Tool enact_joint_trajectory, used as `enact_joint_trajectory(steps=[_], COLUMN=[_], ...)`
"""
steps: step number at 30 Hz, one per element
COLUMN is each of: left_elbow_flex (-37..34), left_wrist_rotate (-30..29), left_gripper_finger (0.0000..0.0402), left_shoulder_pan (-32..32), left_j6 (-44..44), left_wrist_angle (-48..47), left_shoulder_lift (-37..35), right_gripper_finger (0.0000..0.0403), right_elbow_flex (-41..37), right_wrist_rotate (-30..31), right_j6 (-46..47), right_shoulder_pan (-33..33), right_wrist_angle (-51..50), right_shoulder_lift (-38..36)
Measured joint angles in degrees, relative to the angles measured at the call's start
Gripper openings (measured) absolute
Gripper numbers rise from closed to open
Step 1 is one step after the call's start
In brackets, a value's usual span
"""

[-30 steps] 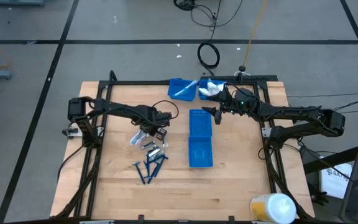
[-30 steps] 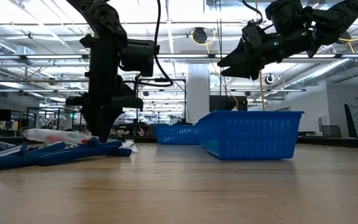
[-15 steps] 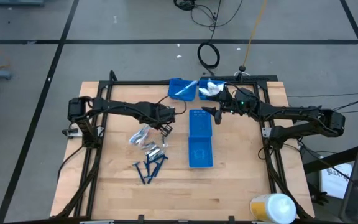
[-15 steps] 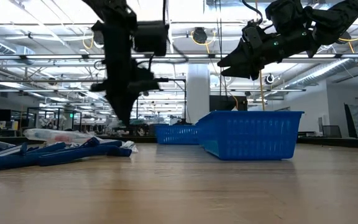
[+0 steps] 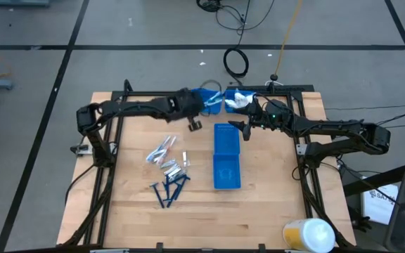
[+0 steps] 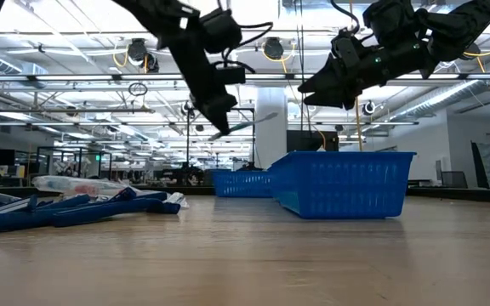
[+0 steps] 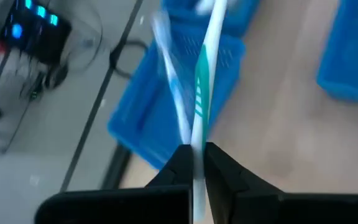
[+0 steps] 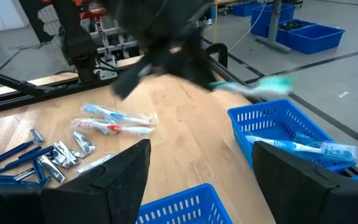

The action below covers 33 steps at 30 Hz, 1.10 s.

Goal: Pick & Place Travel size toiletries
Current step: Put the green toothbrush into the top left blue bin

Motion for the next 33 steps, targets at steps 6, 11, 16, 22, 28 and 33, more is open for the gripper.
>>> enact_joint_trajectory(steps=[6, 11, 16, 22, 28, 33], left_elbow_flex=[-1.34, -1.53, -1.56, -1.55, -1.53, -1.53], left_wrist_rotate=[18.25, 25.18, 26.42, 19.69, 17.55, 17.53], left_gripper_finger=[0.0013, 0.0005, 0.0023, 0.0026, 0.0029, 0.0072], left_shoulder_pan=[7.82, 11.35, 12.74, 12.69, 12.65, 12.85], left_j6=[10.92, 17.79, 18.03, 17.95, 14.23, 11.2], left_wrist_angle=[12.84, 15.09, 17.51, 18.03, 18.4, 18.32], left_shoulder_lift=[1.12, 5.15, 10.25, 11.93, 11.89, 11.89], right_gripper_finger=[0.0267, 0.0267, 0.0267, 0.0267, 0.0267, 0.0267], right_elbow_flex=[0.0, 0.0, 0.0, 0.0, 0.0, 0.0], right_wrist_rotate=[0.02, 0.03, 0.27, 0.26, 0.48, 0.48], right_j6=[-1.16, -1.27, -1.5, -1.51, -2.56, -2.57], right_shoulder_pan=[0.0, -0.03, -0.17, -0.37, -0.48, -0.48], right_wrist_angle=[-0.27, -0.56, -0.71, -0.88, -1.1, -1.14], right_shoulder_lift=[0.0, 0.0, 0.0, -0.01, -0.02, -0.02])
